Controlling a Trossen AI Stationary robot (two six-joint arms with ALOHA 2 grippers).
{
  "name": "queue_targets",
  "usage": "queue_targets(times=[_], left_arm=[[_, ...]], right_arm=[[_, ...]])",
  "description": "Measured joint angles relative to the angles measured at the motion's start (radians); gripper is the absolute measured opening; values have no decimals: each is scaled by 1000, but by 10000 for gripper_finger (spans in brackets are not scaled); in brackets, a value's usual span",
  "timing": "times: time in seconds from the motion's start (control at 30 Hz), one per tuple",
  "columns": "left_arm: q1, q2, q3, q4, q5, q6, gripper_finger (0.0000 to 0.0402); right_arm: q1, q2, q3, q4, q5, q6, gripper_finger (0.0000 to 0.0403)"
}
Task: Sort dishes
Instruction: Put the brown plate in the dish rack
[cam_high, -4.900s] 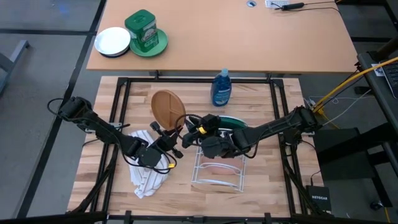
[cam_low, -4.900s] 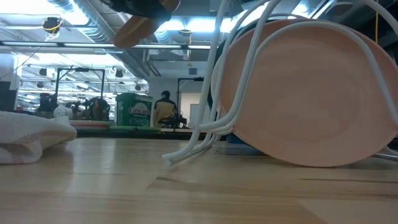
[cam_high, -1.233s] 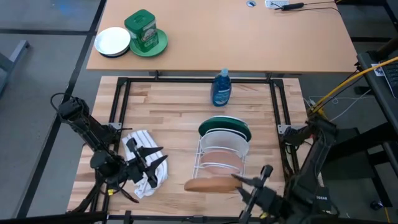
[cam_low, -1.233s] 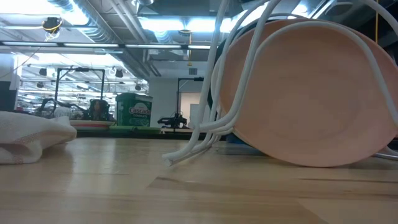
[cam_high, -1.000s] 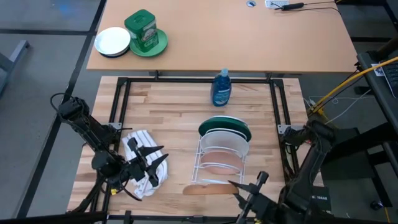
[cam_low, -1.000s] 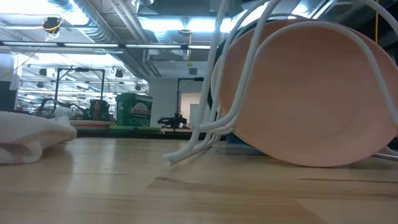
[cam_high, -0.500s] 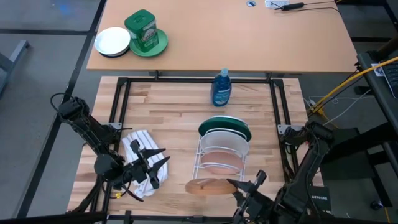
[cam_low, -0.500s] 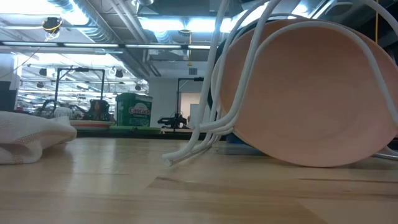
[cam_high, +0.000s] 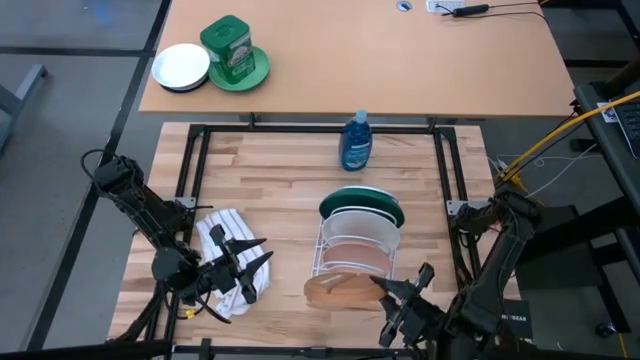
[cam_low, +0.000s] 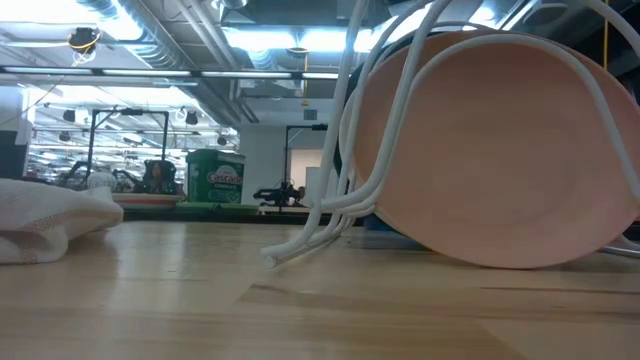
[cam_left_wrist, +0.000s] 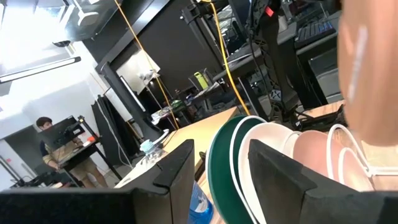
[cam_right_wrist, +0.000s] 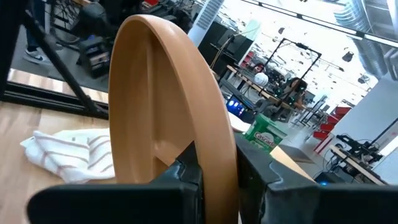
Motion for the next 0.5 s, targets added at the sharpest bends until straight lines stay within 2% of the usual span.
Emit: queue_targets(times=[0.2,0.33,0.43,0.5], left_arm=[[1,-4,0,9,-1,-10,141],[34,-38,0,-8,24,-81,131],[98,-74,0,-159,162,-215,114],[162,-111,0,-365,348,-390,101]], right_arm=[[-13,-65,0,-12,-1,0,56],[-57,-155,0,-10,-18,18,56],[-151,-232,0,-10,-201,80,56],[-230,-270,0,-10,-346,93,56]])
